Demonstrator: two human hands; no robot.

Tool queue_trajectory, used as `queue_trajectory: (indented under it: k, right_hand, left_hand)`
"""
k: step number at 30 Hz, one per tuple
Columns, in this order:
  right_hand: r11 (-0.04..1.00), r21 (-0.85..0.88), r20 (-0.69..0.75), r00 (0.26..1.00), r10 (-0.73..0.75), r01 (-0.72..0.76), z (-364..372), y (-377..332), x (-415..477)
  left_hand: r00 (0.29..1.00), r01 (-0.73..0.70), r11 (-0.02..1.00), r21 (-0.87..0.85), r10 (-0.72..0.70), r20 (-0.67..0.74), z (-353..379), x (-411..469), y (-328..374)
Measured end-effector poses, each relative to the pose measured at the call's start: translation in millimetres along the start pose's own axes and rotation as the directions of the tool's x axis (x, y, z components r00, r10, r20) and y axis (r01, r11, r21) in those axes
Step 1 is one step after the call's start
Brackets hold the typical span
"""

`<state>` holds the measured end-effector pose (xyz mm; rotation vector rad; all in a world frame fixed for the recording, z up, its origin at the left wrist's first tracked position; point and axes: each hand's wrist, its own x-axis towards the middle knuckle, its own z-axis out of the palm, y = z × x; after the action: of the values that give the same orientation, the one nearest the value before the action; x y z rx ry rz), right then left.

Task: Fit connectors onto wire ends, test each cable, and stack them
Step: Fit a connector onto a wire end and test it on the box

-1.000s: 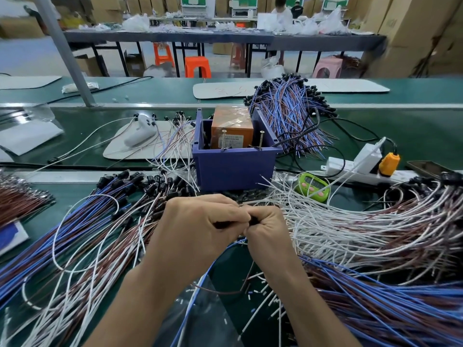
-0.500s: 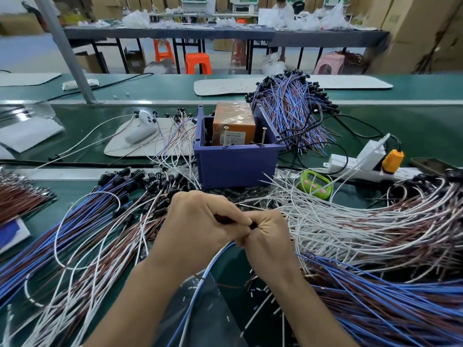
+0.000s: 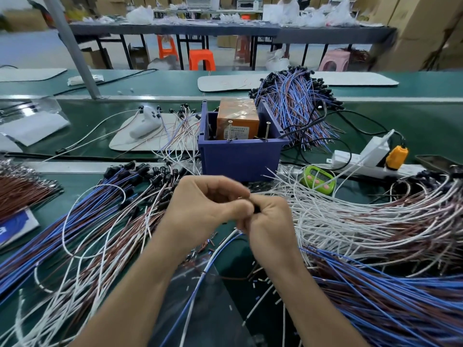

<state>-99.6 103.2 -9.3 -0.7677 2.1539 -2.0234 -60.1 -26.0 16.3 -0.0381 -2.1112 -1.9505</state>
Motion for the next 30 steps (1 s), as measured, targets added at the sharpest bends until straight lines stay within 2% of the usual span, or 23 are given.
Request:
queue_trajectory:
  k: [2, 3, 5, 8, 11, 14, 18, 20, 22, 24, 26, 28, 30]
  right_hand:
    - [0.963, 0.263, -0.046, 0.996, 0.079, -0.065, -1.6, -3.6, 7.9]
    - [0.916, 0.39, -0.073, 0.989, 0.129, -0.091, -5.0, -3.5, 11.5]
    - [0.815, 0.57, -0.119, 0.971, 0.208, -0.105, -14.4, -2.3, 15.7]
    - [0.632, 0.773, -0.15, 0.951, 0.27, -0.057, -27.2, -4.5, 19.3]
    - [0.524, 0.851, -0.184, 0.94, 0.288, 0.006, -39.6, -7.4, 22.5]
    - [0.509, 0.86, -0.234, 0.917, 0.323, 0.04, -55.3, -7.3, 23.0]
    - [0.541, 0.838, -0.293, 0.896, 0.334, 0.073, -66.8, -8.4, 20.0]
    - [0.625, 0.779, -0.311, 0.894, 0.321, 0.047, -69.3, -10.4, 19.2]
    - [0.758, 0.652, -0.312, 0.904, 0.293, -0.021, -68.9, -11.4, 18.7]
    - [0.877, 0.467, -0.218, 0.947, 0.237, -0.111, -63.0, -13.3, 15.6]
    - [0.927, 0.306, 0.004, 0.974, 0.225, -0.216, -53.4, -14.3, 11.3]
    - [0.92, 0.229, 0.176, 0.943, 0.284, -0.319, -43.7, -13.1, 7.0]
    - [0.883, 0.225, 0.221, 0.905, 0.365, -0.411, -34.9, -11.6, 4.0]
  left_hand:
    - [0.997, 0.015, 0.997, 0.076, -0.008, -0.083, 8.6, 0.4, -3.0]
    - [0.998, 0.03, 0.996, 0.08, -0.025, -0.065, 12.3, -0.2, -5.2]
    - [0.996, 0.071, 0.996, 0.047, -0.074, 0.059, 19.1, -2.8, -7.3]
    - [0.971, 0.061, 0.984, 0.169, -0.098, 0.219, 28.4, -6.3, -12.1]
    - [0.947, 0.164, 0.958, 0.235, -0.219, 0.233, 30.6, -5.6, -13.3]
    - [0.93, 0.27, 0.94, 0.208, -0.311, 0.198, 16.2, -2.0, -10.1]
    - [0.92, 0.288, 0.91, 0.297, -0.349, 0.178, -25.6, 0.8, 0.8]
    - [0.907, 0.3, 0.896, 0.327, -0.374, 0.194, -47.1, -1.1, 5.1]
    - [0.912, 0.291, 0.893, 0.343, -0.367, 0.181, -59.2, -3.0, 5.9]
    - [0.931, 0.255, 0.903, 0.346, -0.325, 0.163, -58.4, -2.8, 6.6]
    - [0.926, 0.19, 0.9, 0.392, -0.297, 0.234, -47.1, -3.6, 11.6]
    - [0.911, 0.082, 0.869, 0.487, -0.264, 0.317, -31.8, -5.5, 14.6]
    - [0.941, -0.074, 0.807, 0.585, -0.138, 0.308, -14.7, -9.1, 17.3]
